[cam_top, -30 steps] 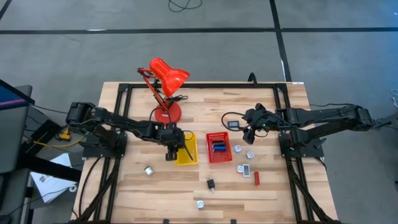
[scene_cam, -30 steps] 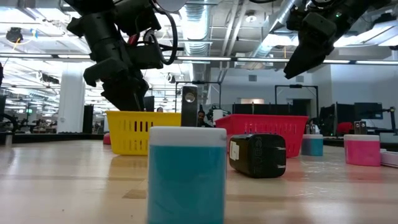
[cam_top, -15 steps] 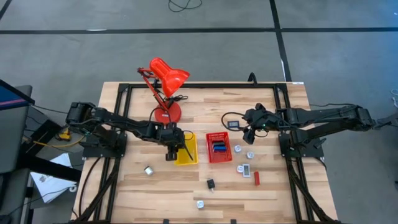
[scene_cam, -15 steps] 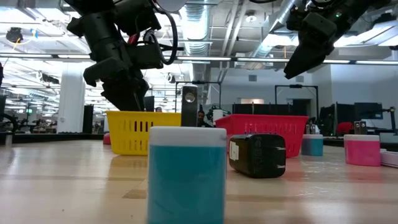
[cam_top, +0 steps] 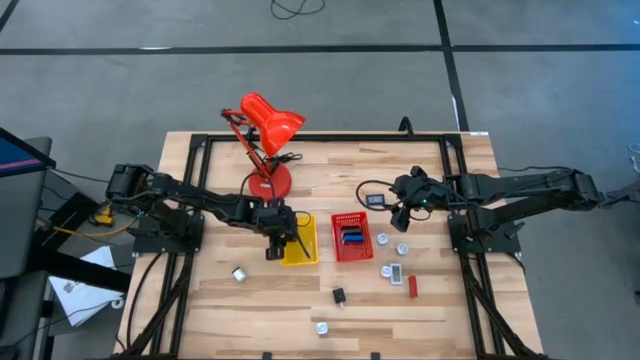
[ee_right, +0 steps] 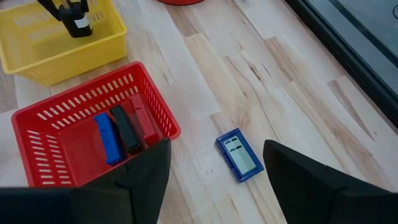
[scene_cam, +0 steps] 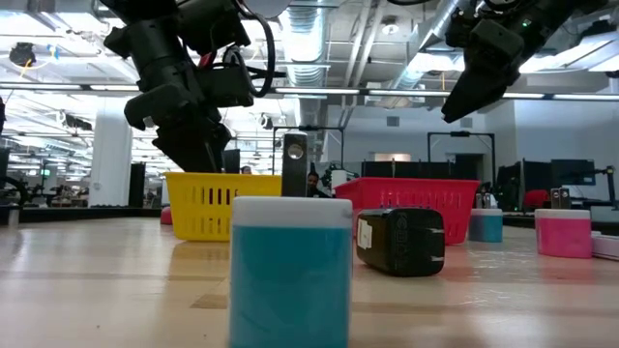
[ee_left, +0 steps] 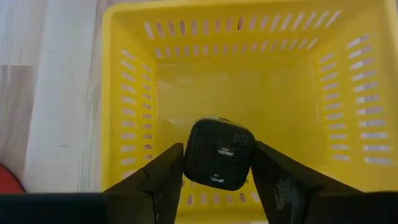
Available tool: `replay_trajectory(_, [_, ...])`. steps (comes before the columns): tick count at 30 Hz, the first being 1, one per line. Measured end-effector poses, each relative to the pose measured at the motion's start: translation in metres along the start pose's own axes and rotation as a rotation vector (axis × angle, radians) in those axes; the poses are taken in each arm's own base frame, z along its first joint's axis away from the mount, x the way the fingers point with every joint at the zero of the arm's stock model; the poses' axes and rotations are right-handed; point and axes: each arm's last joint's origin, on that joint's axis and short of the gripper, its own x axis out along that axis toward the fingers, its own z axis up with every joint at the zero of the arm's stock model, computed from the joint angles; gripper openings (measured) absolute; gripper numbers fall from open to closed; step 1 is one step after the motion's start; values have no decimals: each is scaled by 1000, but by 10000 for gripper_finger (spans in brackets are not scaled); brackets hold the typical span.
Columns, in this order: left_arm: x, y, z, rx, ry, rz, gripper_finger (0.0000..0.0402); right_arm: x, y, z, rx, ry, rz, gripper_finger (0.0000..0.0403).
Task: Pick & Place Office items
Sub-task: Put the left black charger adapter into the yellow bin, then put the white charger adapter into the yellow bin
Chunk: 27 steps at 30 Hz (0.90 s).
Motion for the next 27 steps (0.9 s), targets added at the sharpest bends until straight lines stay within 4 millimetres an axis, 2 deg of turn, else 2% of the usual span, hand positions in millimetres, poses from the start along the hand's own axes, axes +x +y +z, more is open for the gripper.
replay_trajectory(11, [0, 0, 0, 28, -1, -1, 202, 0, 0, 0, 0, 0, 0, 249])
replay_trajectory(13, [-5, 0, 0, 49, -10, -1, 202, 0, 0, 0, 0, 0, 0, 249])
replay_trajectory(17, [-29, 3, 3, 46, -67, -3, 200, 0, 0, -1, -2, 6, -1, 249])
replay_trajectory(23, [-76, 5, -6, -82, -119, -54, 207, 0, 0, -1, -5, 12, -3, 249])
replay_trajectory(27, [-93, -2, -26, -89, -95, -118, 220, 0, 0, -2, -6, 15, -4, 249])
